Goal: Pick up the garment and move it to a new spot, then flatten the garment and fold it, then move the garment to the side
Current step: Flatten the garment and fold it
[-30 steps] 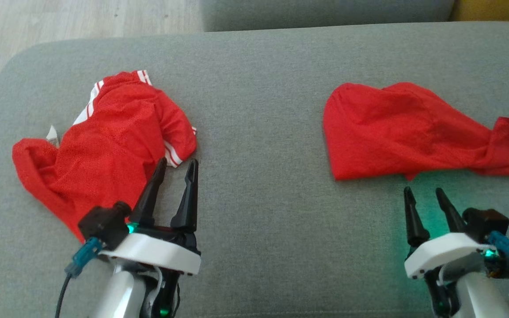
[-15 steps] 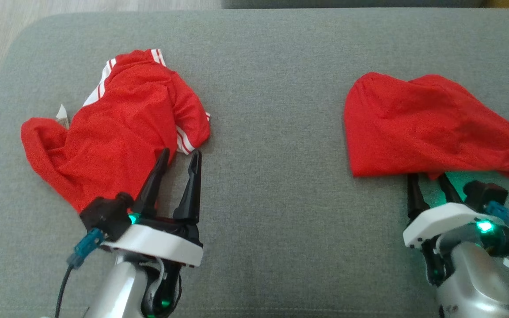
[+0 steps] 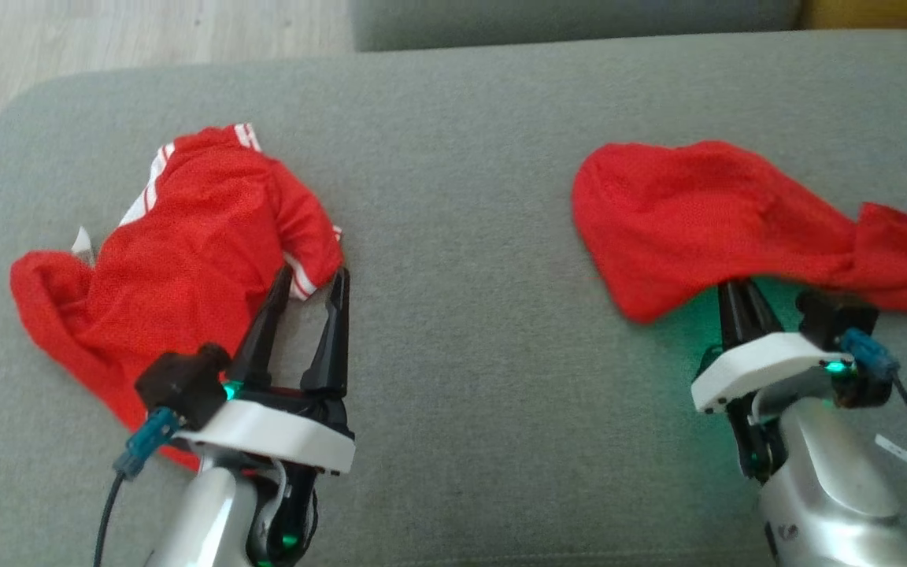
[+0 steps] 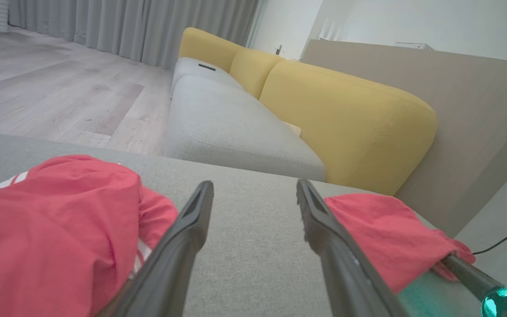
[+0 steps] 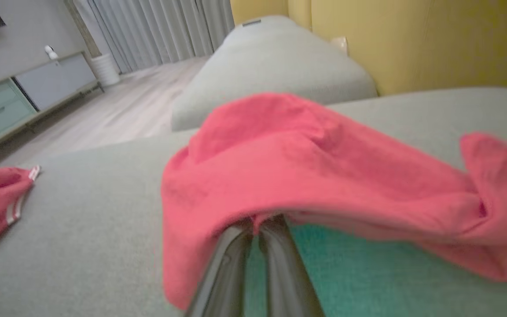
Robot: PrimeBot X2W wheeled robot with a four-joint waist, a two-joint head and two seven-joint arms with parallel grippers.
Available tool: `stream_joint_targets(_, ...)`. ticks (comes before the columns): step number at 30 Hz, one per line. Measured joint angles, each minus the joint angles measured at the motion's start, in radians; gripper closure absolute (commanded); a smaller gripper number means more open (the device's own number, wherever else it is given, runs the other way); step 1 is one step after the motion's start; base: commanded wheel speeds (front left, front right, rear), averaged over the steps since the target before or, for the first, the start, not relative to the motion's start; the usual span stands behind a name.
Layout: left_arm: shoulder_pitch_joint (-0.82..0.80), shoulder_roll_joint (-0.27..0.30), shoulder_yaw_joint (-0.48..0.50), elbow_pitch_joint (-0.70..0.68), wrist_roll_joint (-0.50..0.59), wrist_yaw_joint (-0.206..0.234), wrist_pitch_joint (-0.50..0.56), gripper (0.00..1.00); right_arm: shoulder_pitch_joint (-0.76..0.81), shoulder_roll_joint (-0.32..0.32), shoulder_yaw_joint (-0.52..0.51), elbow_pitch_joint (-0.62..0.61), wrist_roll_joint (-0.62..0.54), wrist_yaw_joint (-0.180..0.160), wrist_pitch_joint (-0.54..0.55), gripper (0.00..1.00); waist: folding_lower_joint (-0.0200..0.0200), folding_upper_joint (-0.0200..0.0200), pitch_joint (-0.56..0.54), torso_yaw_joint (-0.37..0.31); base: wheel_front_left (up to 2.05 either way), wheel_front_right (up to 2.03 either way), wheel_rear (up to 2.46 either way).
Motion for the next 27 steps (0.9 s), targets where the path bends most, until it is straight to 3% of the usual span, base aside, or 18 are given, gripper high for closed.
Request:
stream_joint_targets(5,0.019,0.000,0.000,-0.001,-0.002,0.005,0.000,0.00,0.049,0.000,0.018,-0.197,-0.011,0.000,0.045,1.00,-0.0001,0.0000,-0.039,-0.030,0.00,0.00,0.00)
stream_joint_targets(10,0.044,0.000,-0.002,-0.001,-0.006,0.011,0.000,0.00,0.095,0.000,0.020,-0.459,-0.017,0.000,0.166,1.00,-0.0002,0.0000,-0.074,-0.042,0.00,0.00,0.00)
stream_joint_targets(12,0.044,0.000,-0.001,-0.001,-0.006,0.011,0.000,0.00,0.102,0.000,0.019,-0.509,-0.015,0.000,0.225,1.00,-0.0001,0.0000,-0.080,-0.041,0.00,0.00,0.00)
stream_joint_targets(18,0.048,0.000,0.003,-0.005,-0.006,0.012,0.000,0.00,0.202,0.001,-0.033,-0.549,-0.044,0.000,0.328,1.00,-0.0001,0.0000,-0.083,-0.037,0.00,0.00,0.00)
stream_joint_targets(27,0.062,0.000,0.006,-0.009,-0.006,0.012,0.000,0.00,0.253,0.002,-0.221,-0.512,-0.070,0.000,0.336,1.00,0.0000,0.0000,-0.071,-0.056,0.00,0.00,0.00)
